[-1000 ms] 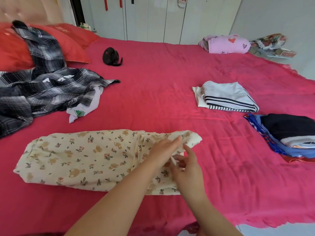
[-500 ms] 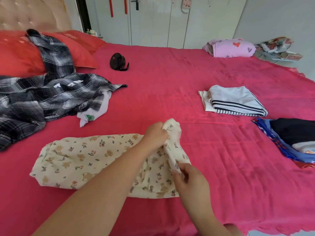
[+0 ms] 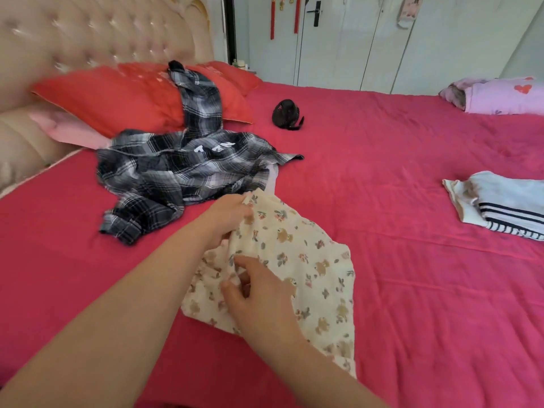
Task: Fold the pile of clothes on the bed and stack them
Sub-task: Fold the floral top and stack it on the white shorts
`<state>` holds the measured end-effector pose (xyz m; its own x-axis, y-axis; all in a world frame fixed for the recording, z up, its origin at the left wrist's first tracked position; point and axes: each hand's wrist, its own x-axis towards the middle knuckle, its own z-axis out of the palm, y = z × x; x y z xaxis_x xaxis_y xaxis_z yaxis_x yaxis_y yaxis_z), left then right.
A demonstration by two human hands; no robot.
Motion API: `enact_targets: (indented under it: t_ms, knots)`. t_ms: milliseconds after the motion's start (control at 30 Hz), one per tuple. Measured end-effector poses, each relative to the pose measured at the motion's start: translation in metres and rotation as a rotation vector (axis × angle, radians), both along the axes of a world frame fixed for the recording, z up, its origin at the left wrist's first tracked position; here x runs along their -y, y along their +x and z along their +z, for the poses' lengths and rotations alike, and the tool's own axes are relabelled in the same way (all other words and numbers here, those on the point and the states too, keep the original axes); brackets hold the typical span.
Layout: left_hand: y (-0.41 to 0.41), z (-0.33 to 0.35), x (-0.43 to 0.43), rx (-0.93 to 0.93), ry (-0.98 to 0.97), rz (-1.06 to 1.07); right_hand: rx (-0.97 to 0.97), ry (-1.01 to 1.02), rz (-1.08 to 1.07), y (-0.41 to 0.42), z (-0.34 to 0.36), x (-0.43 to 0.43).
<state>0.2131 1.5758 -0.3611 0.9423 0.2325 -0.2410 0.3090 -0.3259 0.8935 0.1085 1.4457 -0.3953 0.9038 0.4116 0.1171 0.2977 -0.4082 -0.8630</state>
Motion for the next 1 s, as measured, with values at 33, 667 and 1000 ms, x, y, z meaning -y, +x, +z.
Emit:
enact_targets:
  t_ms: [33, 667, 1000]
  knots:
    - [0.001, -0.007, -0.012, 0.006, 0.073, 0.013, -0.006, -0.034, 0.052, 0.000, -0.004, -0.010]
    - [-0.058, -0.081, -0.054, 0.181, 0.563, 0.042, 0.324, -0.697, -0.034, -0.026, -0.068, 0.086]
    - [-0.080, -0.096, -0.050, -0.104, 0.793, 0.085, 0.357, -0.785, 0.084, -0.040, -0.068, 0.109]
